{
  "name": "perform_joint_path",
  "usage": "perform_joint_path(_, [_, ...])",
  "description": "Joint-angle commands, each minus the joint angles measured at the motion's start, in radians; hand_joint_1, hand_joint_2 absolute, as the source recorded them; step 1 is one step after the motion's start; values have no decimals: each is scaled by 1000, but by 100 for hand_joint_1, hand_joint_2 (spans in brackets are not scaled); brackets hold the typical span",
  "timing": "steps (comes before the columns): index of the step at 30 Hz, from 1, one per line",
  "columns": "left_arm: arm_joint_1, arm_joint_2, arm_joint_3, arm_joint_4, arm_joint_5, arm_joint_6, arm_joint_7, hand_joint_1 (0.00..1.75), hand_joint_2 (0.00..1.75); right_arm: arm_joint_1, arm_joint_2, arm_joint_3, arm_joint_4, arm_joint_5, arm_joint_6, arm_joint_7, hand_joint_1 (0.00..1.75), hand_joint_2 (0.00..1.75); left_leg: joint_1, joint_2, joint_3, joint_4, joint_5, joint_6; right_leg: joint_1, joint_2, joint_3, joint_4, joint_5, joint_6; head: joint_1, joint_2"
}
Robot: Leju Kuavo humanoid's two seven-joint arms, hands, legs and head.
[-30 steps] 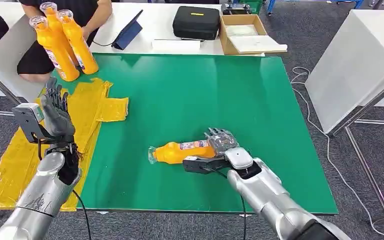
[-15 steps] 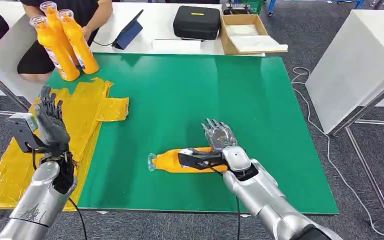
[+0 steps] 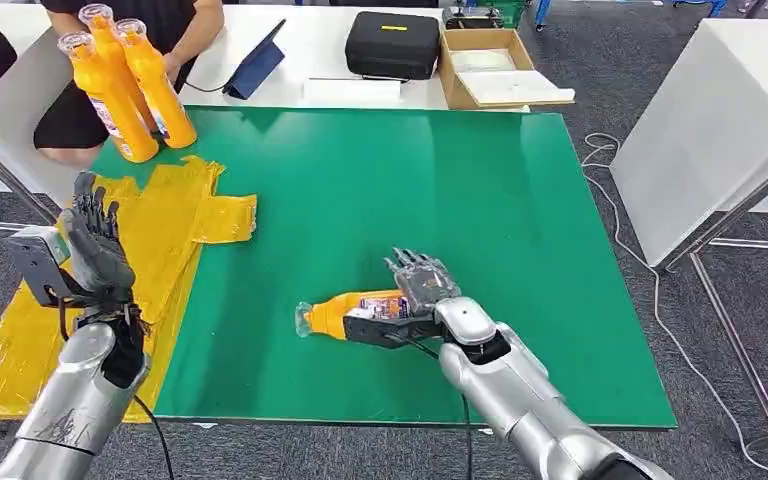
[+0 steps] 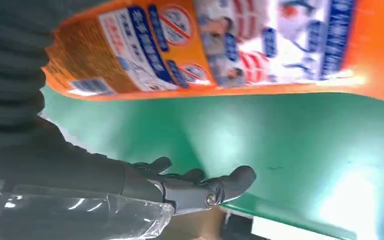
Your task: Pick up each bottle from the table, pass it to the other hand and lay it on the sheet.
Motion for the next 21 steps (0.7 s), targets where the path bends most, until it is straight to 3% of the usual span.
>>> perform_joint_path(1, [-9, 2, 13, 18, 1, -6, 5, 0, 0, 4, 1, 13, -27, -9, 22, -7, 0, 175, 0, -3, 3, 0, -1, -1, -1, 0, 3, 0, -1, 0, 0, 0])
perform_joint_path(12, [-2, 6, 19, 18, 1, -3, 4, 0, 0, 28, -23, 62, -77, 1, 91, 16, 0, 175, -1, -3, 5, -1, -2, -1, -2, 1, 4, 0, -3, -1, 0, 0])
perform_joint_path(21, [-85, -4, -11, 96, 9, -1, 15, 0, 0, -12, -54, 119, 60, 26, 140, 51, 0, 175, -1, -6, 3, -1, -1, -1, -1, -3, 3, 0, -2, 0, 0, 0])
